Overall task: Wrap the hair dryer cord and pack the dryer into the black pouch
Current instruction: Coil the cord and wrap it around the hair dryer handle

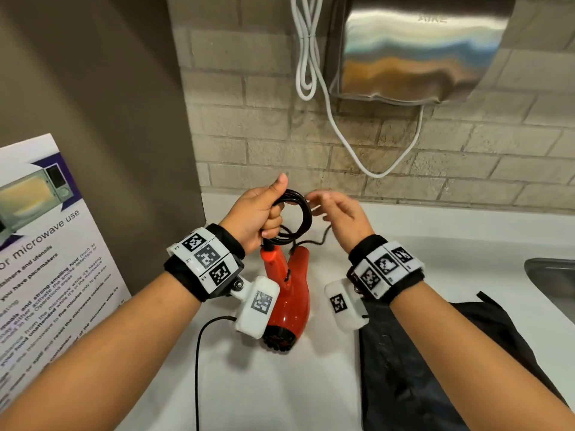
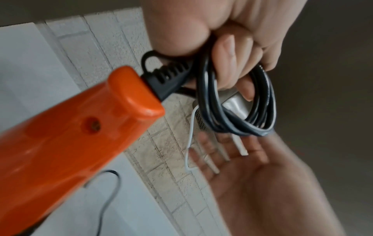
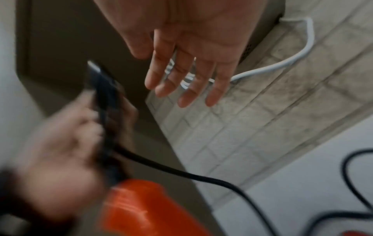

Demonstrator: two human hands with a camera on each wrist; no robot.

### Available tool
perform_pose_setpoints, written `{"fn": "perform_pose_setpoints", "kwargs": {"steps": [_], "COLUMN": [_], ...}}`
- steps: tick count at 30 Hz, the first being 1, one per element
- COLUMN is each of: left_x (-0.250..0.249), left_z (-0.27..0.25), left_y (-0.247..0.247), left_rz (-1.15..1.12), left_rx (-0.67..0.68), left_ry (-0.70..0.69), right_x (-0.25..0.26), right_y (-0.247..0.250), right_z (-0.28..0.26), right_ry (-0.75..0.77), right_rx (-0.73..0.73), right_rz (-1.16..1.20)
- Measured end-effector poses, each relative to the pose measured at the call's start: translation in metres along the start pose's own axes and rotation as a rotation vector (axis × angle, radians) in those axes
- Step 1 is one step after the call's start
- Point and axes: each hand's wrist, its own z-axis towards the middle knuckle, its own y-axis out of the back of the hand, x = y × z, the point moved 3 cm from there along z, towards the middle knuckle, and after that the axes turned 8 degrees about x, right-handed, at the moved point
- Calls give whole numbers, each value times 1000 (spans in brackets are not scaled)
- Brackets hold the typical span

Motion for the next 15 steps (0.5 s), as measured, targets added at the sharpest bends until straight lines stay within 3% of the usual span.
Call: {"fn": "perform_pose_setpoints", "kwargs": {"steps": [3,10,15], "left_x": [0,1,1], "left_z": [1,1,-2], "left_y": [2,-3,-14], "left_rz": [9,50,-3], "left_rx": [-21,-10,39], "left_ry": [-21,-41,-19], "right_x": [25,16,15], "right_y": [-5,-5,-12], "right_z": [-11,-15,-17], "right_ry": [125,89,120], "right_rx": [28,20,140], "right_rz": [235,303,262]}}
